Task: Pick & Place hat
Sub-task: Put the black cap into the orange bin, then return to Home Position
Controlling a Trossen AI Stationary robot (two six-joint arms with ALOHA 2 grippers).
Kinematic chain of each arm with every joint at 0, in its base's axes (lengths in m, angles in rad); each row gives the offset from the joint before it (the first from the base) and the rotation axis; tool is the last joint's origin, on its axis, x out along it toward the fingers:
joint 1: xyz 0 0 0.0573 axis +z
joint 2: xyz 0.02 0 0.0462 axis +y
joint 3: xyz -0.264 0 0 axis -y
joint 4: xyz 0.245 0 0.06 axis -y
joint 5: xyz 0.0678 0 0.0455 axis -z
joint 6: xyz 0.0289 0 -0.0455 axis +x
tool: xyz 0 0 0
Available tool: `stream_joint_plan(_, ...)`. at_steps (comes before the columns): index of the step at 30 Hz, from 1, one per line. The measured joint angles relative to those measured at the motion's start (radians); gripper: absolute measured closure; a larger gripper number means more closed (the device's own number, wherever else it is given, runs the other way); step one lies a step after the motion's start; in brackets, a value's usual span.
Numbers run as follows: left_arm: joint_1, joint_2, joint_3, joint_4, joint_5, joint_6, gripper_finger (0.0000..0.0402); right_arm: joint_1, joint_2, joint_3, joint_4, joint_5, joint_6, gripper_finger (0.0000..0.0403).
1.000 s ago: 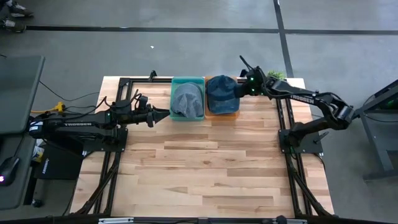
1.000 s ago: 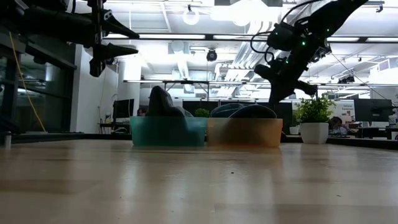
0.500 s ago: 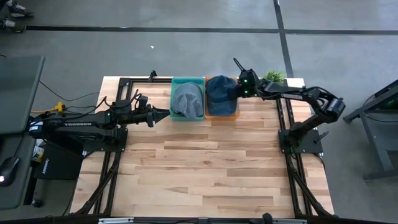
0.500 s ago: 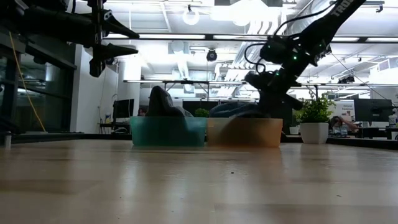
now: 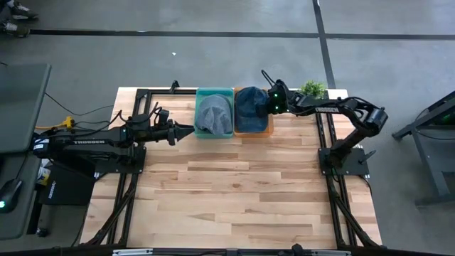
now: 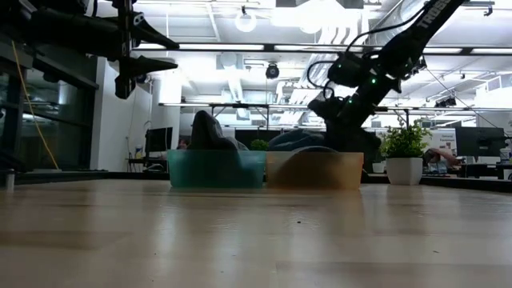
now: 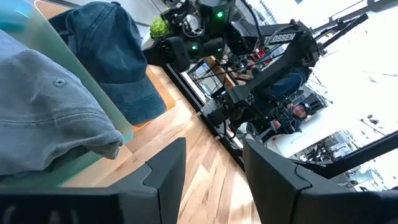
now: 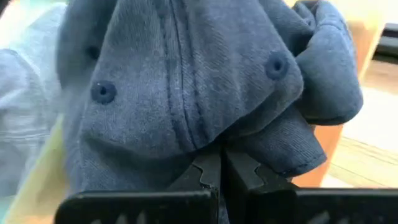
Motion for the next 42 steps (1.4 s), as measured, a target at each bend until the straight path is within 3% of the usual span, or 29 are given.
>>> stream_joint_plan(6,0.0,0.0,0.0,0.0,0.001,-0.019,0.0243,0.006,0.069,0.004,0.025,0.002,0.001,0.0403)
stream_joint_plan(18,0.0,0.0,0.0,0.0,0.0,-0.019,0.0243,0.005,0.076,0.004,-0.034,0.029,0.006,0.0403)
stream_joint_plan(36,0.0,0.0,0.0,0.005,0.001,-0.022,0.0243,0.015,-0.093,-0.003,-0.102,0.058,-0.01,0.0403)
stream_joint_plan(42,0.0,0.0,0.0,0.024,0.002,-0.014,0.0243,0.049,-0.202,-0.003,-0.122,0.062,-0.026,0.0403)
